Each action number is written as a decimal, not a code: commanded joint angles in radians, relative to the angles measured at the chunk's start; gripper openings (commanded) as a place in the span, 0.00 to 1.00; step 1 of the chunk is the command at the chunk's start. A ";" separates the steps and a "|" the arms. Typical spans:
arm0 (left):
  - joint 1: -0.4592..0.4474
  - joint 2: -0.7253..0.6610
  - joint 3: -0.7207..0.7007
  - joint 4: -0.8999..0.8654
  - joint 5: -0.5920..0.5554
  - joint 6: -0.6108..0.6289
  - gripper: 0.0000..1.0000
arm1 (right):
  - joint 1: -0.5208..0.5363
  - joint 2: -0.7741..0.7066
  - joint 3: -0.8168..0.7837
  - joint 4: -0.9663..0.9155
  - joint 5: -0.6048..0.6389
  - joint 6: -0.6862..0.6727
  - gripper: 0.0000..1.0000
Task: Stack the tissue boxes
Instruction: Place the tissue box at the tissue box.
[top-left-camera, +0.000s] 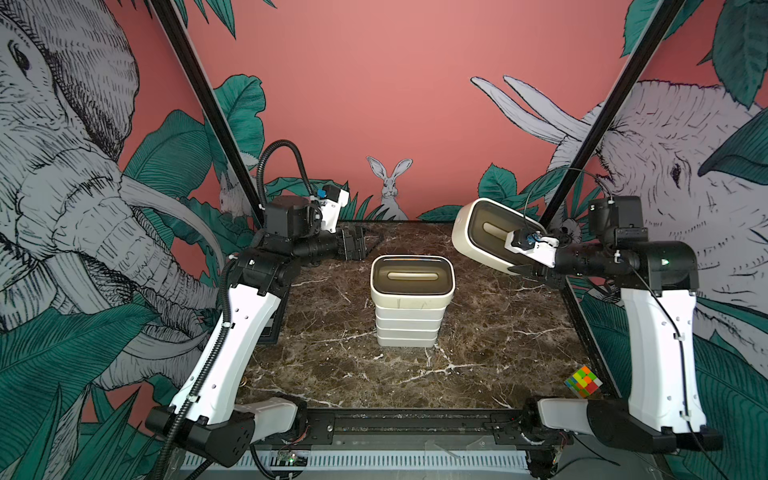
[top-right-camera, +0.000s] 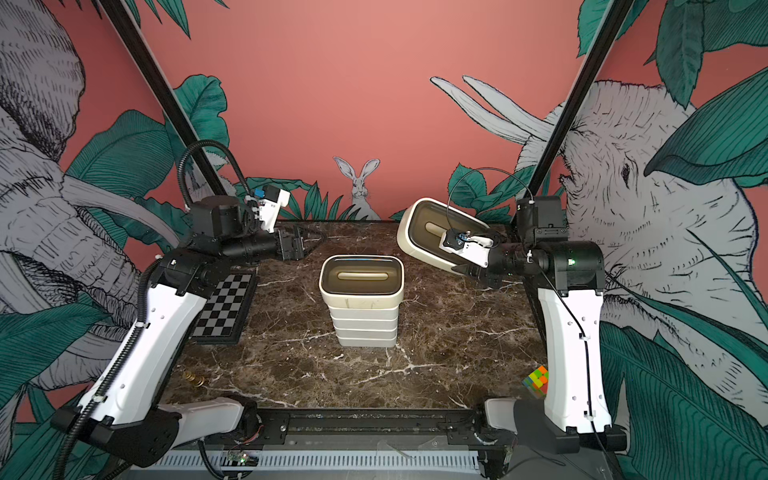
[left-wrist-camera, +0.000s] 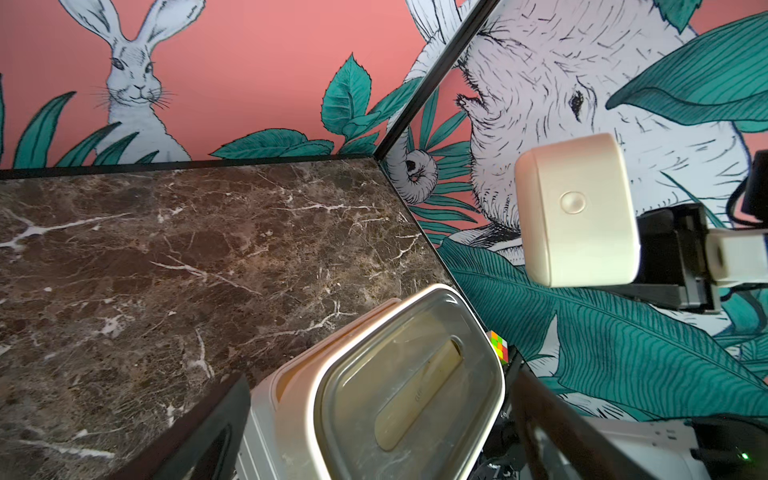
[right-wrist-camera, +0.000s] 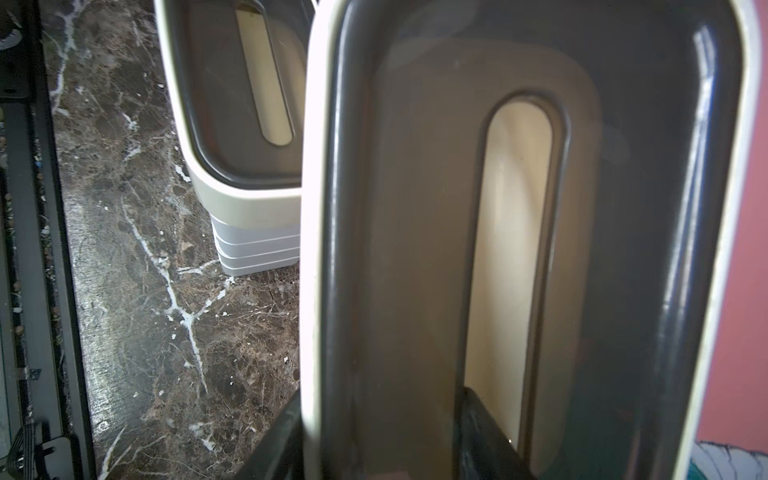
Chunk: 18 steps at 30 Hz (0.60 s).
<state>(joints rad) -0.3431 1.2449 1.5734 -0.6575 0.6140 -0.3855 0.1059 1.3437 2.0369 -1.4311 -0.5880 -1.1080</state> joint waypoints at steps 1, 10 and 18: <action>0.006 -0.037 -0.010 0.036 0.051 0.002 1.00 | 0.070 0.048 0.110 -0.077 -0.016 0.007 0.37; 0.008 -0.050 -0.008 -0.030 0.087 0.010 1.00 | 0.247 0.182 0.313 -0.119 0.077 0.125 0.39; 0.007 -0.107 -0.057 0.031 0.092 -0.048 1.00 | 0.382 0.305 0.466 -0.137 0.148 0.183 0.36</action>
<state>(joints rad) -0.3393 1.1843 1.5349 -0.6594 0.6846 -0.4046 0.4488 1.6226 2.4500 -1.5764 -0.4644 -0.9634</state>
